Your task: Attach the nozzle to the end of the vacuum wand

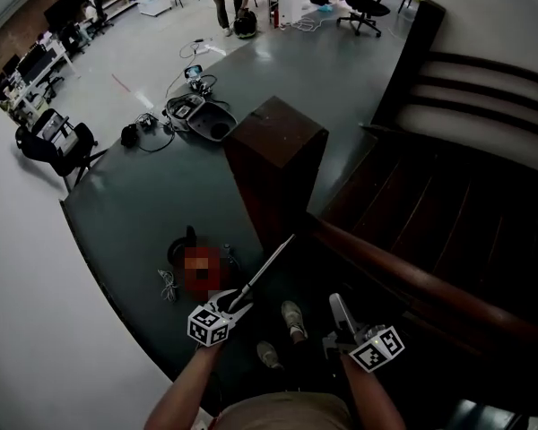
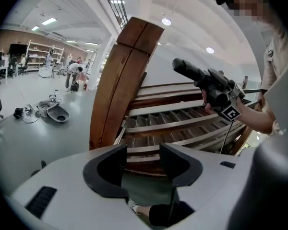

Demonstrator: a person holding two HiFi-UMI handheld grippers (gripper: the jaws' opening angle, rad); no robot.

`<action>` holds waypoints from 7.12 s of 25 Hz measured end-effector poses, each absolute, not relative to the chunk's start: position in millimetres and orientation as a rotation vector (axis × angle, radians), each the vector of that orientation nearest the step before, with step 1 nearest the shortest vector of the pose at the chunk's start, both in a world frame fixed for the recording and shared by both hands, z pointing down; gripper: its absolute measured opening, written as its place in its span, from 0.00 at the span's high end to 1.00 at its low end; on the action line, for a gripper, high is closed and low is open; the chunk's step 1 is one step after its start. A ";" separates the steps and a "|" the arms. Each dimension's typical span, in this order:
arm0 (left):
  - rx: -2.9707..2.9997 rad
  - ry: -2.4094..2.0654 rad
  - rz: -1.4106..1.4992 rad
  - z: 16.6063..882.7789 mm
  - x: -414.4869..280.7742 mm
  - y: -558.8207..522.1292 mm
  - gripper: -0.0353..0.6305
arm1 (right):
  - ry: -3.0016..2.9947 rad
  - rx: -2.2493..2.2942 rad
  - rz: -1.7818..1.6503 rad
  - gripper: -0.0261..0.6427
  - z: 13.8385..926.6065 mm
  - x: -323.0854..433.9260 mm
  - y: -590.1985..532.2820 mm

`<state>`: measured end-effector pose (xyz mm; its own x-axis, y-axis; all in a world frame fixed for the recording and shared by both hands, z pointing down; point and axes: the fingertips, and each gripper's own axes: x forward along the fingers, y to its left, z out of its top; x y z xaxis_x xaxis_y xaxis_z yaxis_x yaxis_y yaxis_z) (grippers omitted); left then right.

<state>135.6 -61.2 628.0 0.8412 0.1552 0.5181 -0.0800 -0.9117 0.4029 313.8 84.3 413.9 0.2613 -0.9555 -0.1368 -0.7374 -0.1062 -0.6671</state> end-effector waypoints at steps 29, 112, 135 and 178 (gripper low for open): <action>2.568 0.086 1.529 885.6 280.0 -109.9 0.63 | 1.676 -2.117 -0.214 0.57 491.9 362.5 53.0; 2.713 -0.294 1.215 730.3 -67.8 -35.6 0.71 | 2.390 -1.755 -0.233 0.57 489.3 6.0 -85.5; 2.720 -0.330 1.189 730.3 -65.6 -26.0 0.71 | 2.397 -1.860 -0.030 0.57 480.6 -7.9 -76.8; 2.556 -0.588 1.234 741.2 -73.4 -49.9 0.70 | 2.173 -1.857 -0.198 0.58 505.9 5.4 -83.3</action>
